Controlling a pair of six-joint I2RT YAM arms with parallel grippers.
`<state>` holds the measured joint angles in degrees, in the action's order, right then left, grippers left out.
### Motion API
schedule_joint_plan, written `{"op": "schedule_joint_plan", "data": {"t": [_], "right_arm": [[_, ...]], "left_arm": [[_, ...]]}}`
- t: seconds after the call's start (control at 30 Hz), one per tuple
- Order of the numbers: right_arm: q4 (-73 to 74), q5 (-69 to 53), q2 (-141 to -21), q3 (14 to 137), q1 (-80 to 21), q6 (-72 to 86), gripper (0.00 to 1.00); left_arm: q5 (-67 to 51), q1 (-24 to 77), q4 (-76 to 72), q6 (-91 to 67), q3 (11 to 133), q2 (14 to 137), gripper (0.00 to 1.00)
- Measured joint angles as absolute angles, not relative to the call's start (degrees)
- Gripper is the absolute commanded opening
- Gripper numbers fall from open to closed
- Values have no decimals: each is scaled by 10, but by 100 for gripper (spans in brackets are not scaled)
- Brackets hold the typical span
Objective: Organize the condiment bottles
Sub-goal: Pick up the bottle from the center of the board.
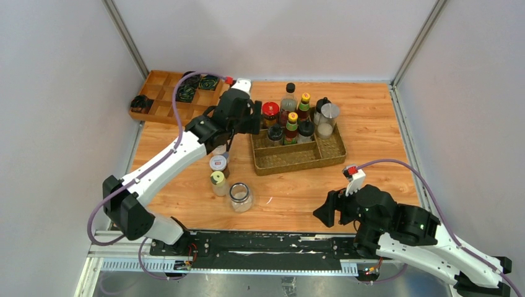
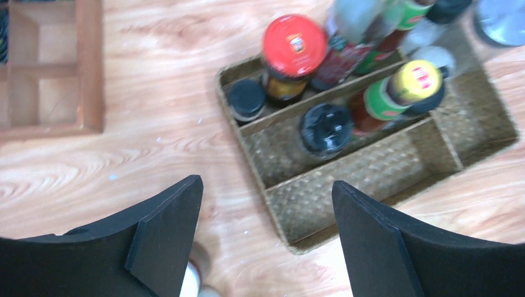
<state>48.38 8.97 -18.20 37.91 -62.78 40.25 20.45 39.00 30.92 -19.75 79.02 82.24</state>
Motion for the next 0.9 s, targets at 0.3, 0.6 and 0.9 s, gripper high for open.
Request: {"op": "schedule_joint_plan", "data": {"t": [0.3, 0.6, 0.9], "right_arm": [[474, 80, -182, 379, -628, 407, 81], [463, 72, -182, 377, -628, 409, 81], [462, 69, -186, 376, -628, 409, 81]], "left_arm": [[225, 347, 357, -242, 659, 771, 83], [244, 342, 361, -262, 634, 754, 83], [237, 326, 368, -298, 608, 730, 83]]}}
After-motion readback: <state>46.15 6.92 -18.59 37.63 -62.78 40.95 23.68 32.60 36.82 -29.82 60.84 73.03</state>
